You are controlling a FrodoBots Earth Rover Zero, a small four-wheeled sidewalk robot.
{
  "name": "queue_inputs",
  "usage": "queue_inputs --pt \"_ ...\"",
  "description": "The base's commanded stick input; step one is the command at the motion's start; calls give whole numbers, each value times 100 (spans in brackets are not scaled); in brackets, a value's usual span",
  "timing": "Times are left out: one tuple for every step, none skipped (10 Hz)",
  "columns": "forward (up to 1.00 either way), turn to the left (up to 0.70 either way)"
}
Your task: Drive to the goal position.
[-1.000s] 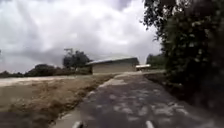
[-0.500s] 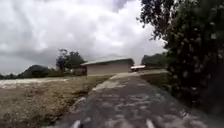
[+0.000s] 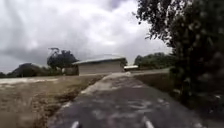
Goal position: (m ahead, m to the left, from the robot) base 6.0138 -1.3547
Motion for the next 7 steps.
queue_inputs --pt "85 -14" --pt "85 -25" --pt "85 -19" --pt "85 -2" --pt "85 0" --pt "85 0" --pt "85 0"
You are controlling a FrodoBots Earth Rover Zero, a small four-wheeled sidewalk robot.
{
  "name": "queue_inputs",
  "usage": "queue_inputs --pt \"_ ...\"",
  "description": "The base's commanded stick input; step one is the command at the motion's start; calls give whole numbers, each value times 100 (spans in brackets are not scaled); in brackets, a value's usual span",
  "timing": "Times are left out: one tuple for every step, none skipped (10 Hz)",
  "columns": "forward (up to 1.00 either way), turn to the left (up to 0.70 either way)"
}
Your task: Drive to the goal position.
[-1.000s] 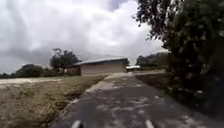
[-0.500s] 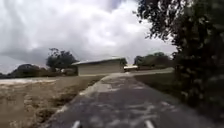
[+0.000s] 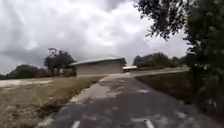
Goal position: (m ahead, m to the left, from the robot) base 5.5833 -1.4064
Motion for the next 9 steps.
queue_inputs --pt "85 0" --pt "85 0" --pt "85 0" --pt "85 0" --pt "85 0" --pt "85 0" --pt "85 0" --pt "85 0" --pt "85 0"
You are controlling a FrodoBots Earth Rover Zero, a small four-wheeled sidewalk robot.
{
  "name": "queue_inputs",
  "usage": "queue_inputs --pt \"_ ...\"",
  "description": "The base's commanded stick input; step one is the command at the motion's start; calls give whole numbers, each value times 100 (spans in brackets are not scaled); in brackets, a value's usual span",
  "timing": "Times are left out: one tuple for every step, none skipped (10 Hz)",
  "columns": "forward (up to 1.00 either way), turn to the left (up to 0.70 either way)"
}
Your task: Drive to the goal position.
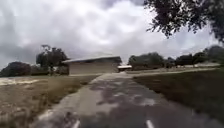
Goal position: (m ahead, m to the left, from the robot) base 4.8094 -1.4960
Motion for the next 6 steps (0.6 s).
queue_inputs --pt "85 0" --pt "85 0" --pt "85 0" --pt "85 0" --pt "85 0" --pt "85 0"
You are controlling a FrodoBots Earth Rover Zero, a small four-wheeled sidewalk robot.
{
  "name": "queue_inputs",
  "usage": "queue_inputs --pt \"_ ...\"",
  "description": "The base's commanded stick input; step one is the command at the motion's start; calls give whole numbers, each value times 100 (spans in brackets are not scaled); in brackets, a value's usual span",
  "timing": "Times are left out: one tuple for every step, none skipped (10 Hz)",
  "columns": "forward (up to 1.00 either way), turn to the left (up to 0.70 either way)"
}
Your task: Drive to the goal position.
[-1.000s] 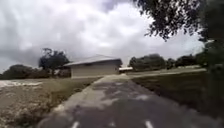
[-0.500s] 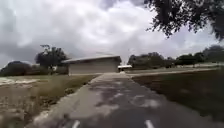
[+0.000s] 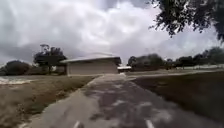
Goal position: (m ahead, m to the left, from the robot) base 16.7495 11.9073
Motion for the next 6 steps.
queue_inputs --pt "85 0" --pt "85 0" --pt "85 0" --pt "85 -27" --pt "85 -21" --pt "85 -8"
